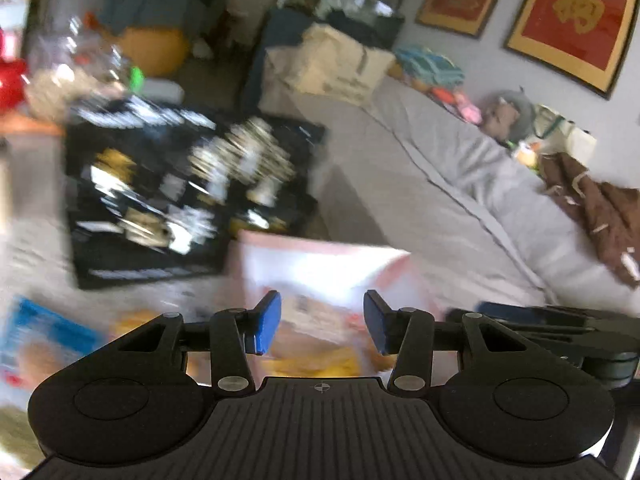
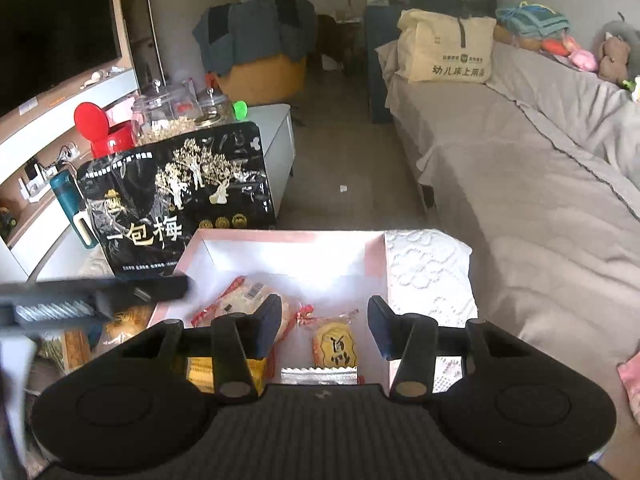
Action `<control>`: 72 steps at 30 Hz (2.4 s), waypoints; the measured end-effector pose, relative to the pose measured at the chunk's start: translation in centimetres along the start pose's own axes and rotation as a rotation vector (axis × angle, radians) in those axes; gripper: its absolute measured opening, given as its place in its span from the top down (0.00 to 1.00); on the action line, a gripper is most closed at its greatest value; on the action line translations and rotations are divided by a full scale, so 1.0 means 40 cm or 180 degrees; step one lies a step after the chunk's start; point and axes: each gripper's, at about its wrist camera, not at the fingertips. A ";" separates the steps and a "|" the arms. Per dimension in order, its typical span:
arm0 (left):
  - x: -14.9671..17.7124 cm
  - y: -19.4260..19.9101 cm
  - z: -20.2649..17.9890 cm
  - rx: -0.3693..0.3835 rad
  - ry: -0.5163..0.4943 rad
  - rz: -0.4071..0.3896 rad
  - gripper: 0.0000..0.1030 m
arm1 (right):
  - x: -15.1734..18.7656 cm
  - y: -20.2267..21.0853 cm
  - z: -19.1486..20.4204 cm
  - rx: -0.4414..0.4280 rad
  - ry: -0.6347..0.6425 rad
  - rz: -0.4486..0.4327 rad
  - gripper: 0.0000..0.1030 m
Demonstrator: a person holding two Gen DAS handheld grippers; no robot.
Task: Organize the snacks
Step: 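Carry the jerky slab into the pink box with right while left drops yellow bag there, then grasp the small orange packet with left tool while right moves toward red spicy-strip pack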
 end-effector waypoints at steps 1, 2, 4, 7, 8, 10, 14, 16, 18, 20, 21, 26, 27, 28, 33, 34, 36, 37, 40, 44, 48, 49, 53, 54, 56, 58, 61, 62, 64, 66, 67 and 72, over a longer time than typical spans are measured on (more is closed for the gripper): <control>0.002 0.019 0.020 -0.0105 -0.0041 -0.0067 0.51 | 0.001 0.003 0.003 0.0007 0.0020 0.0014 0.54; 0.000 0.035 0.041 -0.0212 -0.0071 -0.0120 0.51 | 0.003 0.005 0.011 0.0013 0.0043 0.0032 0.54; 0.003 0.068 0.102 -0.0446 -0.0089 -0.0199 0.51 | 0.006 0.005 0.028 -0.0009 0.0075 0.0066 0.54; 0.024 0.101 0.206 -0.0768 0.0071 -0.0184 0.51 | 0.006 -0.007 0.077 -0.0123 0.0126 0.0135 0.54; 0.033 0.106 0.238 -0.0858 0.0147 -0.0148 0.51 | 0.005 -0.014 0.101 -0.0183 0.0160 0.0165 0.53; 0.058 0.119 0.301 -0.0998 0.0287 -0.0068 0.51 | 0.006 -0.035 0.161 -0.0314 0.0263 0.0227 0.53; 0.111 0.142 0.377 -0.1024 0.0471 0.0054 0.51 | 0.015 -0.091 0.296 -0.0567 0.0484 0.0382 0.53; 0.133 0.157 0.396 -0.0969 0.0559 0.0098 0.51 | 0.020 -0.125 0.355 -0.0657 0.0528 0.0479 0.53; 0.155 0.177 0.402 -0.0903 0.0638 0.0118 0.51 | 0.027 -0.153 0.395 -0.0763 0.0524 0.0599 0.53; 0.174 0.194 0.414 -0.0792 0.0724 0.0153 0.51 | 0.045 -0.172 0.423 -0.0834 0.0551 0.0712 0.53; 0.178 0.196 0.413 -0.0712 0.0766 0.0176 0.51 | 0.058 -0.175 0.431 -0.0837 0.0596 0.0755 0.53; 0.196 0.156 0.373 -0.0348 0.0876 0.0413 0.51 | 0.139 -0.141 0.414 -0.0772 0.0632 0.0850 0.53; 0.195 0.141 0.353 -0.0368 0.0830 0.0419 0.51 | 0.154 -0.132 0.404 -0.0787 0.0568 0.0866 0.53; 0.195 0.130 0.334 -0.0403 0.0783 0.0422 0.51 | 0.167 -0.123 0.393 -0.0796 0.0503 0.0877 0.53; 0.192 0.082 0.239 -0.0669 0.0427 0.0390 0.51 | 0.219 -0.109 0.345 -0.0615 0.0361 0.0781 0.53; 0.191 0.079 0.224 -0.0702 0.0368 0.0379 0.51 | 0.226 -0.114 0.338 -0.0569 0.0348 0.0746 0.53; 0.195 0.079 0.205 -0.0780 0.0244 0.0357 0.51 | 0.240 -0.134 0.327 -0.0541 0.0325 0.0694 0.53; 0.197 0.077 0.196 -0.0830 0.0173 0.0353 0.50 | 0.250 -0.147 0.323 -0.0554 0.0263 0.0696 0.51; 0.205 0.076 0.192 -0.0925 -0.0035 0.0337 0.47 | 0.273 -0.155 0.329 -0.0572 0.0165 0.0494 0.48; 0.208 0.094 0.200 -0.1132 -0.0188 0.0303 0.49 | 0.281 -0.155 0.365 -0.0716 0.0329 0.0528 0.52; 0.203 0.111 0.223 -0.1385 -0.0206 0.0245 0.53 | 0.265 -0.168 0.382 -0.0765 0.0253 0.0570 0.50; 0.201 0.118 0.230 -0.1366 -0.0149 0.0248 0.53 | 0.265 -0.173 0.387 -0.0754 0.0258 0.0560 0.50; 0.197 0.165 0.227 -0.1229 -0.0012 0.0162 0.53 | 0.280 -0.172 0.403 -0.0733 0.0353 0.0489 0.58; 0.194 0.173 0.221 -0.1111 0.0044 0.0161 0.53 | 0.285 -0.164 0.401 -0.0780 0.0385 0.0499 0.63; 0.188 0.168 0.210 -0.0745 0.0244 0.0310 0.53 | 0.295 -0.143 0.393 -0.0856 0.0395 0.0531 0.69; 0.190 0.143 0.191 -0.0532 0.0337 0.0482 0.53 | 0.307 -0.122 0.383 -0.0918 0.0351 0.0549 0.71; 0.200 0.094 0.136 -0.0727 0.0112 0.0589 0.53 | 0.325 -0.095 0.369 -0.0960 0.0318 0.0531 0.71; 0.202 0.077 0.125 -0.0767 0.0096 0.0614 0.53 | 0.332 -0.084 0.365 -0.0952 0.0317 0.0518 0.70; 0.206 0.056 0.110 -0.0797 0.0146 0.0625 0.53 | 0.345 -0.065 0.357 -0.0951 0.0336 0.0505 0.68; 0.206 0.041 0.090 -0.0863 0.0098 0.0576 0.54 | 0.355 -0.047 0.348 -0.0925 0.0365 0.0467 0.65; 0.205 0.033 0.077 -0.0914 0.0010 0.0545 0.63 | 0.359 -0.040 0.343 -0.0892 0.0378 0.0442 0.64; 0.227 0.060 0.068 -0.0986 -0.0338 0.0386 0.77 | 0.368 -0.022 0.306 -0.0776 0.0287 0.0368 0.57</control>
Point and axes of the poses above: each gripper's, at about its wrist camera, not at the fingertips, and y roughly against the way its jaws point, z to its left, x to its underside, and after that the axes turned 11 degrees about -x, right-handed
